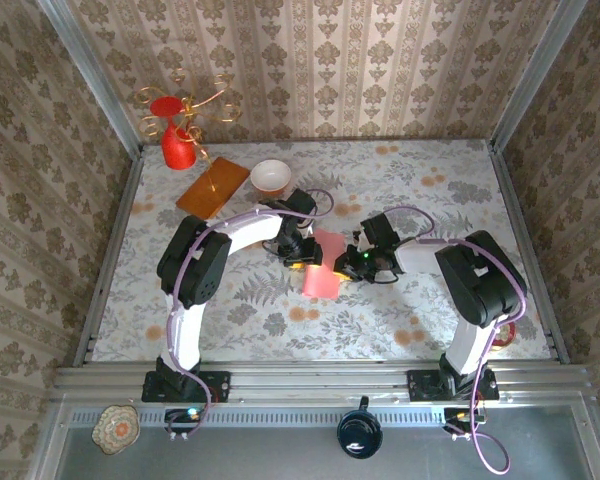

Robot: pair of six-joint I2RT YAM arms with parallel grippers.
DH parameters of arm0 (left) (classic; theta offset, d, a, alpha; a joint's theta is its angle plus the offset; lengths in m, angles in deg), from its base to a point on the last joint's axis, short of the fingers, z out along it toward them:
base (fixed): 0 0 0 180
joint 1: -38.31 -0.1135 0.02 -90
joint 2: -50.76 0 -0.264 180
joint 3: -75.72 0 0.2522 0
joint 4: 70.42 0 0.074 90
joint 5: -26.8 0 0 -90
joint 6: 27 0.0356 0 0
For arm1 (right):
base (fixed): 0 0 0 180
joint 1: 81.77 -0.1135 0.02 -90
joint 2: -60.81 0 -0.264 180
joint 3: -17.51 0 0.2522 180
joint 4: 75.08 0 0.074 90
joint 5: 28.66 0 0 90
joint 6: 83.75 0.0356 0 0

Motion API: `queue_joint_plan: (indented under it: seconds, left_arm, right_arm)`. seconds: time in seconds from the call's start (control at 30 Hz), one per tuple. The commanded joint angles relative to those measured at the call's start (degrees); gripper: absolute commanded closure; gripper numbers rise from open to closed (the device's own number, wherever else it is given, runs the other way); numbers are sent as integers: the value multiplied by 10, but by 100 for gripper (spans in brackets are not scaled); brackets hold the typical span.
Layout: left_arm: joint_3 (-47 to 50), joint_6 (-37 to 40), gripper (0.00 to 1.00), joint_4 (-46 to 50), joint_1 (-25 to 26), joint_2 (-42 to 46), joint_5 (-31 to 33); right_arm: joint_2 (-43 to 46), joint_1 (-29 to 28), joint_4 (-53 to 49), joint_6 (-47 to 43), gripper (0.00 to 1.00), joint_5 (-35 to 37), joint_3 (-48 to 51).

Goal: Fold a paper plane with a square sheet of paper (pick it up from the middle)
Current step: Hold the square sheet of paper at the center of the table.

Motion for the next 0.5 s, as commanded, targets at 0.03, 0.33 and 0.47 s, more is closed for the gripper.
queue_joint_plan:
  seconds: [0.03, 0.33, 0.47]
  left_arm:
    - [56, 9, 54, -19, 23, -84, 18]
    - [38, -7, 53, 0, -21, 71, 38]
    - [38, -7, 52, -11, -43, 127, 21]
  right_arm:
    - [-27, 4, -83, -35, 88, 24, -3]
    - [-72, 7, -193, -129, 92, 30, -48]
    - [-89, 7, -229, -164, 93, 36, -73]
